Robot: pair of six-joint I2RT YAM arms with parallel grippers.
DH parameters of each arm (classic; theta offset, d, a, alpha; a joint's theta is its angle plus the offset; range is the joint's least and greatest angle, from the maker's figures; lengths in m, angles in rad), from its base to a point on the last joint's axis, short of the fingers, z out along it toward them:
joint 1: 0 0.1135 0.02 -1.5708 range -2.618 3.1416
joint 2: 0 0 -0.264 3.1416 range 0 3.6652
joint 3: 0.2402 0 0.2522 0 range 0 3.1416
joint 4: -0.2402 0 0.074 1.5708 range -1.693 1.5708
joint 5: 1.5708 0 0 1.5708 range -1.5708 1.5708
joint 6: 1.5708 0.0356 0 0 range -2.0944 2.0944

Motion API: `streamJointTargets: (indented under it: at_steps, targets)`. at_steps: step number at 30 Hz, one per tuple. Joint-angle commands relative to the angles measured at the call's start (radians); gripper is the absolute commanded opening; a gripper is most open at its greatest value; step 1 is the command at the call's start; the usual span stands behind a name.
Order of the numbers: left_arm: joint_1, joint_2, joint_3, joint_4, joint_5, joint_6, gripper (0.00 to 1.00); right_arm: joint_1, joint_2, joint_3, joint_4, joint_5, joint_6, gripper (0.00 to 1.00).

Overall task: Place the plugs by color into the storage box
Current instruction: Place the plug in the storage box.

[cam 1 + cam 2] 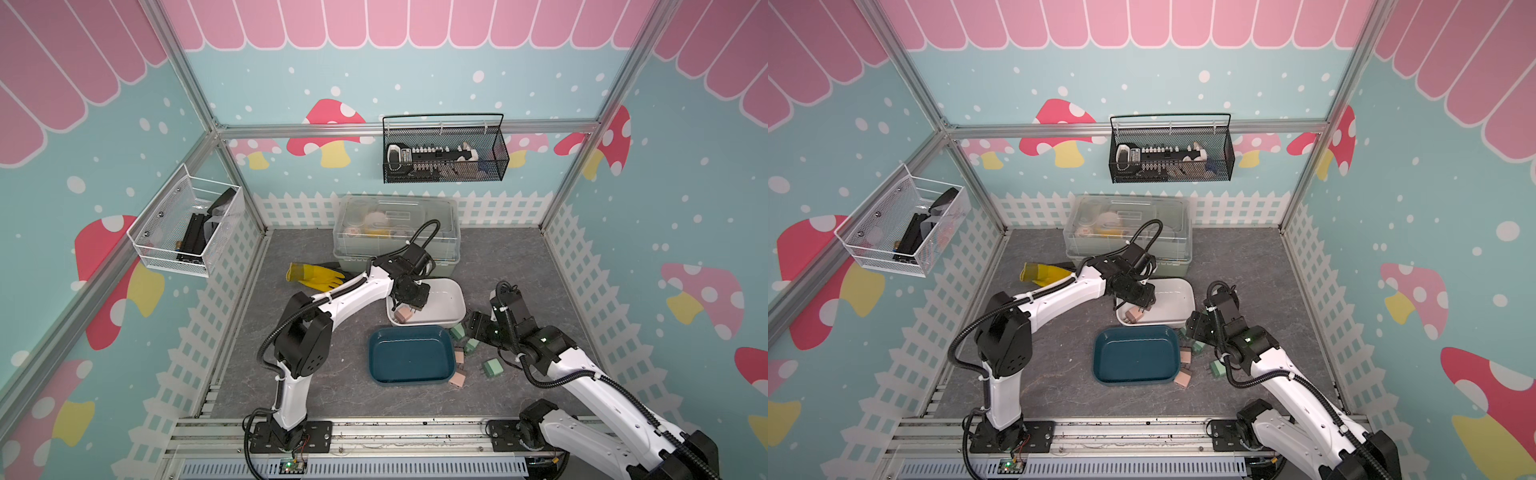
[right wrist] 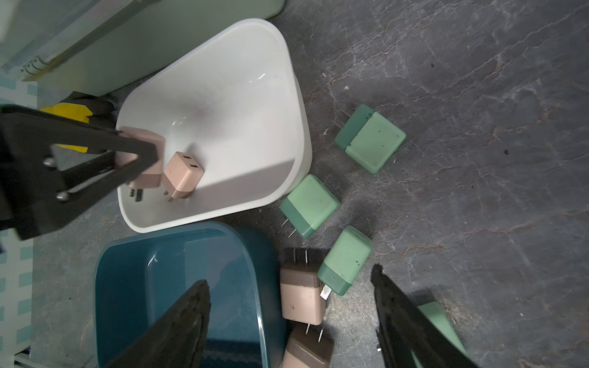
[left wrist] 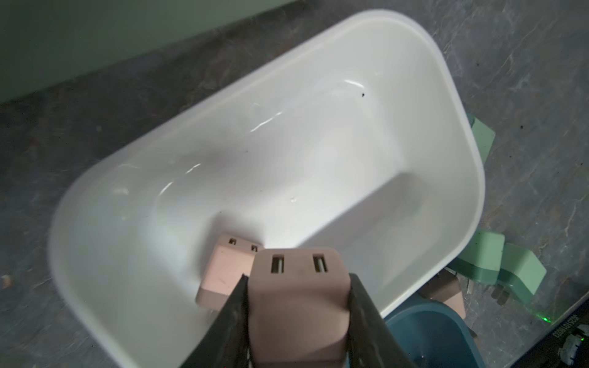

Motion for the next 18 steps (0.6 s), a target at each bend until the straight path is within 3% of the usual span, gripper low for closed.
streamJointTargets:
  at_steps: [1,14,18]
  targets:
    - [-0.035,0.044,0.042,0.014,0.012,0.019,0.37,0.008,-0.025,-0.009,-0.032,0.021,0.045,0.79]
    - [-0.059,0.168,0.022,0.056,-0.116,-0.003,0.38,0.008,-0.053,-0.021,-0.048,0.039,0.056,0.79]
    - [-0.057,0.178,0.027,0.052,-0.123,-0.009,0.5,0.008,-0.033,-0.009,-0.047,0.037,0.045,0.79]
